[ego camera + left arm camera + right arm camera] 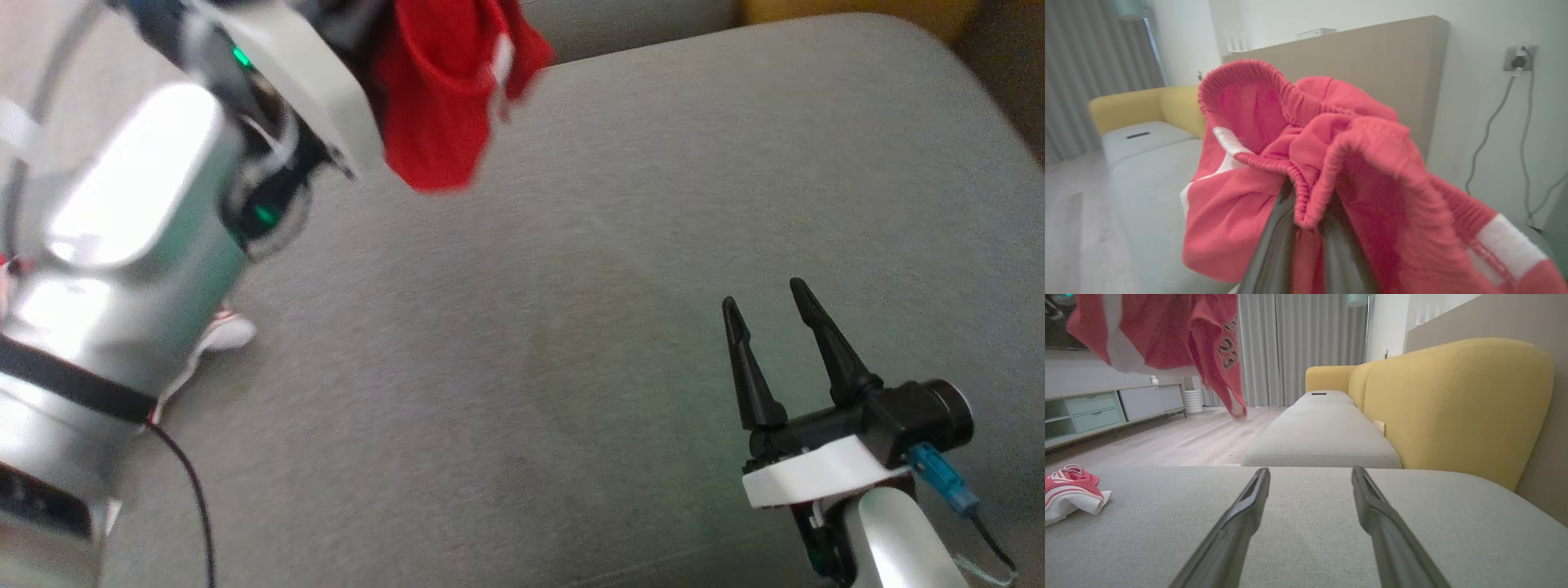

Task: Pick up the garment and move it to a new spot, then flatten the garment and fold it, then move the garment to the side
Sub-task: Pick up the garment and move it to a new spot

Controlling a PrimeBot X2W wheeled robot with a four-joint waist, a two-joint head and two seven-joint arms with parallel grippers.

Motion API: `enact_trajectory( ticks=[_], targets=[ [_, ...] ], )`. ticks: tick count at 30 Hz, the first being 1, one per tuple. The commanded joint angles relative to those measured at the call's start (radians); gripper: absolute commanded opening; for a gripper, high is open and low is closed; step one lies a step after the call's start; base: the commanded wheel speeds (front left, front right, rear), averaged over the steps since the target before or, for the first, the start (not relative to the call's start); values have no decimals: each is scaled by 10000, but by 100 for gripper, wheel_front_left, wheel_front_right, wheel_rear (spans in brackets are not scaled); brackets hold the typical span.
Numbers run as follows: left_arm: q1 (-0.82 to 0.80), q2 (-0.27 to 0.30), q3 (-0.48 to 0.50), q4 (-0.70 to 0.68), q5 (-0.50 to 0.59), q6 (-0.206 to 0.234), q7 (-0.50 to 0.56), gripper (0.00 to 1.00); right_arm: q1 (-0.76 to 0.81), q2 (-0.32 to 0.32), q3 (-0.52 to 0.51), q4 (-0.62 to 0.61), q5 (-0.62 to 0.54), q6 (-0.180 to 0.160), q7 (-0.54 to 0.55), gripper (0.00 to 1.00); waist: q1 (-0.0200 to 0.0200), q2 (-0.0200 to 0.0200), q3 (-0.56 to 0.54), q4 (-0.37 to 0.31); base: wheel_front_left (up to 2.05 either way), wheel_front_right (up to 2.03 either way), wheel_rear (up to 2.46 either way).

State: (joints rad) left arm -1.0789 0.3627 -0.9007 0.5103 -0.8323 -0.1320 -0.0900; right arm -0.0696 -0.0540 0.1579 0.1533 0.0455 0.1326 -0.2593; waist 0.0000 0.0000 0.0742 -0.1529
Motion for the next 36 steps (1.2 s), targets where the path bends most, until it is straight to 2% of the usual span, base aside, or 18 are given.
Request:
enact_trajectory(
  ticks=[1, 7, 11, 15, 20, 21, 22, 27, 30, 34, 36],
  targets=[
    [-492, 247, 349, -207, 83, 23, -165, 0, -180, 35, 220, -388, 57, -19, -24, 100, 0, 0, -216, -873, 0, 0, 0],
    [557, -338, -707, 587, 1082, 172, -1113, 0, -285, 36, 351, -546, 169, -19, -24, 100, 0, 0, 292, -1896, 0, 0, 0],
    [1342, -787, -1293, 1499, 1926, 514, -1596, 0, -302, 36, 431, -526, 274, -19, -24, 100, 0, 0, 621, -2327, 0, 0, 0],
    [2047, -1168, -1125, 2389, 2318, 897, -1706, 0, -414, 37, 669, -470, 387, -19, -24, 100, 0, 0, 889, -2585, 0, 0, 0],
    [2788, -1451, -311, 2573, 3030, 1220, -1714, 0, -456, 37, 966, -257, 394, -19, -24, 100, 0, 0, 809, -2504, 0, 0, 0],
    [2922, -1535, -124, 2606, 3117, 1225, -1714, 78, -437, 37, 978, -212, 386, -19, -24, 100, 0, 0, 728, -2425, 0, 0, 0],
    [3017, -1619, 96, 2536, 3227, 1255, -1715, 100, -407, 37, 996, -170, 383, -19, -24, 100, 0, 0, 652, -2342, 0, 0, 0],
    [3918, -1987, 1246, 1710, 3878, 1553, -1716, 100, -57, 37, 892, 68, 303, -19, -24, 100, 0, 0, -59, -1621, 0, 0, 0],
    [4828, -2179, 1820, 1125, 4208, 1610, -1716, 100, 238, 37, 635, 142, 257, -19, -24, 100, 0, 0, -490, -912, 0, 0, 0],
    [6195, -2292, 2811, 24, 4668, 1898, -1716, 100, 649, 37, 295, 216, 180, -19, -24, 100, 0, 0, -928, 103, 0, 0, 0],
    [6578, -2323, 3102, -273, 4758, 1982, -1716, 100, 746, 37, 214, 231, 166, -19, -24, 100, 0, 0, -1022, 356, 0, 0, 0]
  ],
)
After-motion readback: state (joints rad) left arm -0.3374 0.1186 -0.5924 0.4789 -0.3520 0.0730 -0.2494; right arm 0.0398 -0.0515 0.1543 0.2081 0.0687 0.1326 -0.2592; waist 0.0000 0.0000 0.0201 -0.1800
